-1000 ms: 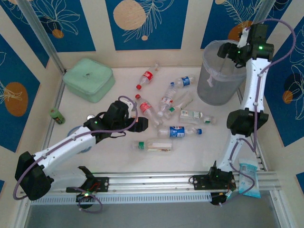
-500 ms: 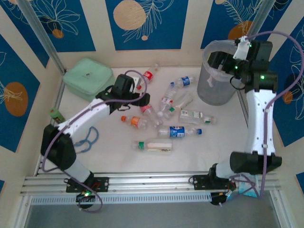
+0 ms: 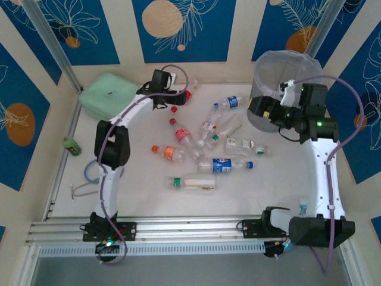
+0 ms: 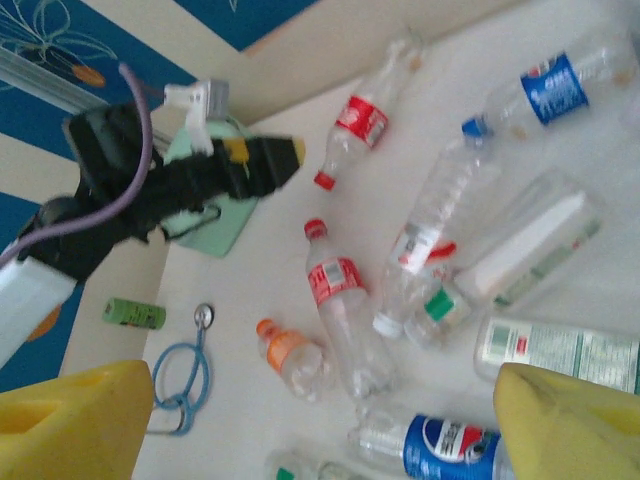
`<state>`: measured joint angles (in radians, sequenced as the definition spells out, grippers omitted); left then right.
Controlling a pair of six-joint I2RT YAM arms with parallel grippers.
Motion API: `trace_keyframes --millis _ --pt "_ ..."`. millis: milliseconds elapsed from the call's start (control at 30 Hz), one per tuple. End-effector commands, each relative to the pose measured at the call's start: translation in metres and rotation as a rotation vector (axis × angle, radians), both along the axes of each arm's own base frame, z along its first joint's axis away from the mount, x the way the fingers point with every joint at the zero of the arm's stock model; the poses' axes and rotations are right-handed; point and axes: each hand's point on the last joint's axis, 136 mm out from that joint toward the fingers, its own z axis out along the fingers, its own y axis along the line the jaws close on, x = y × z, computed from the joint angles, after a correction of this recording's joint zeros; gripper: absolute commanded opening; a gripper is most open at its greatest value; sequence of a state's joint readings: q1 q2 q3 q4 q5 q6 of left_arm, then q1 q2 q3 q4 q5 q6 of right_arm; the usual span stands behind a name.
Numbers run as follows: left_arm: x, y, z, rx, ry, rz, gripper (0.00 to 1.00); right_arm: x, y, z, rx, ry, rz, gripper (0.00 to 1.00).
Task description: Put the plastic bottles in the bin
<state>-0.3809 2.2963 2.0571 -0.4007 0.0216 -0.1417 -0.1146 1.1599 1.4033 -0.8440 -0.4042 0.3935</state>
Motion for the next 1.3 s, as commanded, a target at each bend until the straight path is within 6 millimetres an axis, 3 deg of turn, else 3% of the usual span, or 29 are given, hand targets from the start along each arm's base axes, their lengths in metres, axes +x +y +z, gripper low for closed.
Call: trace_keyframes --millis 0,200,400,533,833,967,1033,1267 --pt "0.014 -0.007 -0.011 0.0 0.011 -0.054 1.0 -0.02 0.008 0.0 0.033 0.023 0.042 0.89" --pt "0.032 -0.019 -0.049 -0.023 0.04 -0.074 1.0 -0.032 0.002 0.001 -0.035 0.038 0.04 0.89" --pt "0.036 -0.018 -0.09 -0.031 0.099 -0.034 1.0 -0.044 0.001 0.01 -0.052 0.013 0.033 0.89" --pt "0.037 -0.017 -0.095 -0.041 0.115 -0.028 0.96 -0.045 0.0 0.006 -0.055 0.021 0.025 0.9" --pt "0.038 -0.014 -0.096 -0.063 0.128 -0.01 0.6 -0.038 0.005 -0.003 -0.003 0.025 0.032 0.89" --pt "0.037 -0.012 -0.09 -0.07 0.129 -0.011 0.39 -0.031 0.006 -0.011 0.032 0.025 0.02 0.89" --pt "0.035 -0.012 -0.079 -0.077 0.114 -0.02 0.35 -0.027 0.007 -0.015 0.052 0.029 0.013 0.89" --pt "0.021 -0.009 -0.011 -0.126 -0.012 -0.042 0.29 -0.02 0.008 -0.014 0.08 0.007 -0.003 0.88"
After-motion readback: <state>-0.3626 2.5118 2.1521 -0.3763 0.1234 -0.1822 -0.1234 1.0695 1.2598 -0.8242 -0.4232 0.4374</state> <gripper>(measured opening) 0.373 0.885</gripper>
